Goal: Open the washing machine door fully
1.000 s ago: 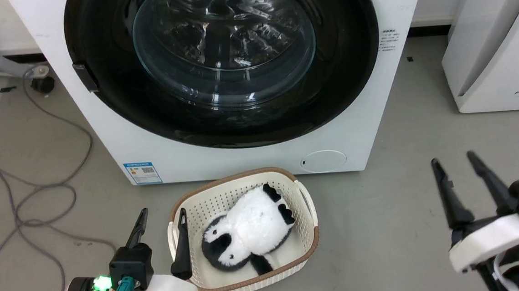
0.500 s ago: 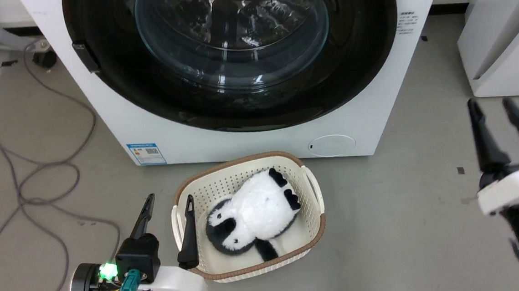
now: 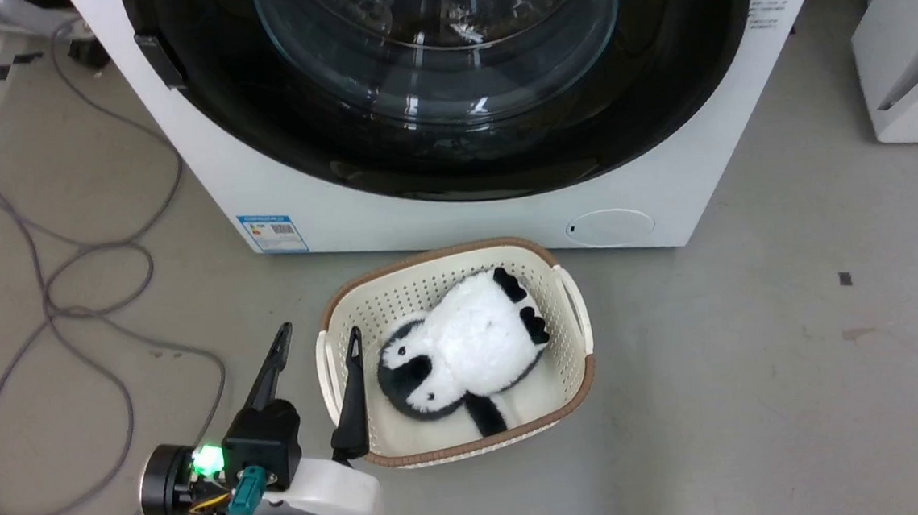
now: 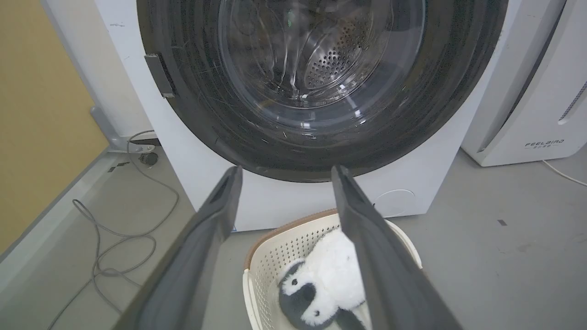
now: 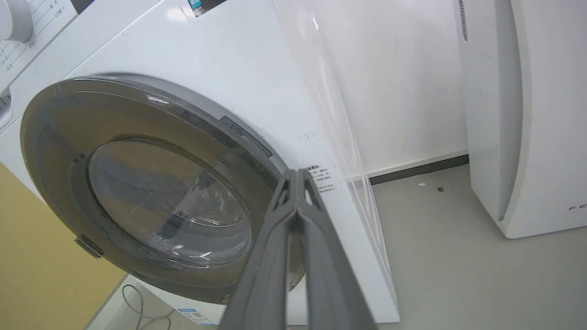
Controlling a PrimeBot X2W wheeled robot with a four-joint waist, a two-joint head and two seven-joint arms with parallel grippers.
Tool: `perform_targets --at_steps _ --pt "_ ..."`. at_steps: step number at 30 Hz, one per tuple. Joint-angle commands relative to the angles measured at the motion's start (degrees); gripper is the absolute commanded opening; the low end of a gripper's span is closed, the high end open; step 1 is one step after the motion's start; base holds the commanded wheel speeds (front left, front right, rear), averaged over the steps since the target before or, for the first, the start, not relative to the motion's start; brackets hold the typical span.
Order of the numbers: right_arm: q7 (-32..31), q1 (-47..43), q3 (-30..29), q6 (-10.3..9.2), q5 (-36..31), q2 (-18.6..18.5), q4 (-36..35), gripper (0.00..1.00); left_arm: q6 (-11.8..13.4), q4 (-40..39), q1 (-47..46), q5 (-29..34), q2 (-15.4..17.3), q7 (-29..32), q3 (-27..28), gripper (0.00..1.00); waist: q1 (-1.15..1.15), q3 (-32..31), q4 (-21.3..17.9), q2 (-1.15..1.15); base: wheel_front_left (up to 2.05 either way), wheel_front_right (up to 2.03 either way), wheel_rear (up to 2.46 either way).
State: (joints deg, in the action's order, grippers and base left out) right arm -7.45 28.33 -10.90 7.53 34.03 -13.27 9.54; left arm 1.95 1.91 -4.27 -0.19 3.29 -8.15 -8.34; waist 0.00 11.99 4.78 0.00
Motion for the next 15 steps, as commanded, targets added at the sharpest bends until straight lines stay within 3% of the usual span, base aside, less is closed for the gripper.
perform_targets --at_steps 1,15 --pt "-1.2 3.2 0.1 -0.02 2.5 -1.0 1.1 0.00 0.4 0.0 -1.5 -0.3 0.3 -0.7 -0.3 1.00 0.00 1.0 0.5 0.00 0.00 0.00 0.00" --pt "-9.3 19.4 -0.5 -0.03 12.5 -3.6 13.2 0.00 1.0 0.2 -3.7 -0.5 0.4 -2.4 -2.1 1.00 0.00 6.1 2.7 0.00 0.00 0.00 0.00"
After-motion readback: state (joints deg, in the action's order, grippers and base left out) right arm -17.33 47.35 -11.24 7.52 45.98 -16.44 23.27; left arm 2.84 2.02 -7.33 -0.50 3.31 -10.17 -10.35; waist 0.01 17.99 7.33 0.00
